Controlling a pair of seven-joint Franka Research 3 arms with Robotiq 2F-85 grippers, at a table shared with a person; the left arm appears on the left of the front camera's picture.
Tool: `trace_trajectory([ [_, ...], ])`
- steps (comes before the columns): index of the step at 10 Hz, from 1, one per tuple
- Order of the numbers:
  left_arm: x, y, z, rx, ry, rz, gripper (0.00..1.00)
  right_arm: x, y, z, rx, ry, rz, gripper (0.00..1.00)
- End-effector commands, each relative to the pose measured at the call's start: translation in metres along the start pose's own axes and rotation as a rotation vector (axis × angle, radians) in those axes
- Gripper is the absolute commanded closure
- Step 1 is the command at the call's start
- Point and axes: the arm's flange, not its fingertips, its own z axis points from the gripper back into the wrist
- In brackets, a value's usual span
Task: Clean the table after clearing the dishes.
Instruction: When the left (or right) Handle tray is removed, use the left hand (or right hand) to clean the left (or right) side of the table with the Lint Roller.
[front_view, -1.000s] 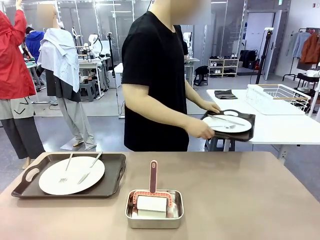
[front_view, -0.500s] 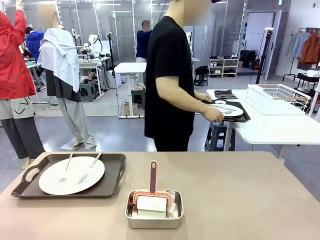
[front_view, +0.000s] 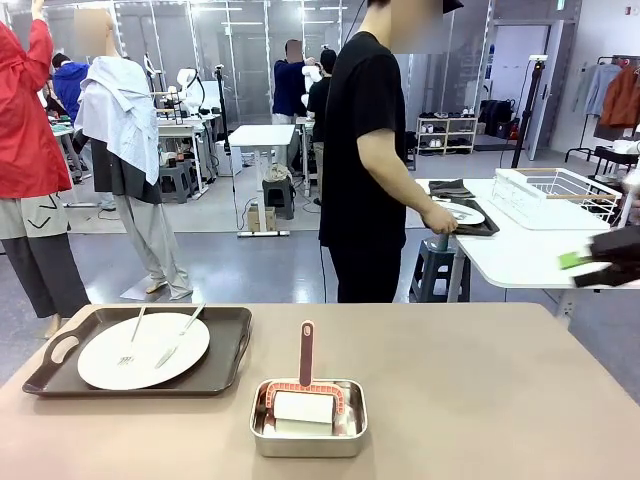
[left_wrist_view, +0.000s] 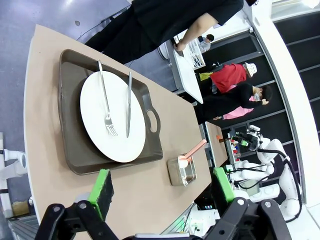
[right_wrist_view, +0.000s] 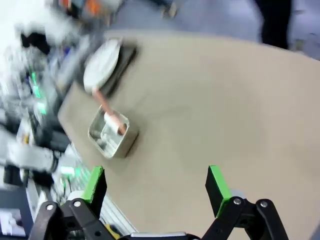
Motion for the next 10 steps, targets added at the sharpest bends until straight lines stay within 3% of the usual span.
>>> trace_trajectory([
  [1, -0.001, -0.001, 0.002, -0.011, 0.001, -0.014, 0.00, -0.003, 0.038, -0.072, -0.066, 0.161, 0.232, 0.00],
  [4, -0.001, -0.001, 0.002, -0.011, 0.001, -0.014, 0.00, 0.030, 0.100, -0.146, -0.130, 0.317, 0.475, 0.00],
  [6, -0.001, -0.001, 0.002, -0.011, 0.001, -0.014, 0.00, 0.038, 0.117, -0.179, -0.113, 0.379, 0.550, 0.00],
  [8, -0.001, -0.001, 0.002, -0.011, 0.001, -0.014, 0.00, 0.031, 0.109, -0.192, -0.093, 0.338, 0.565, 0.00],
  [10, -0.001, -0.001, 0.002, -0.011, 0.001, -0.014, 0.00, 0.034, 0.126, -0.184, -0.100, 0.376, 0.545, 0.00],
])
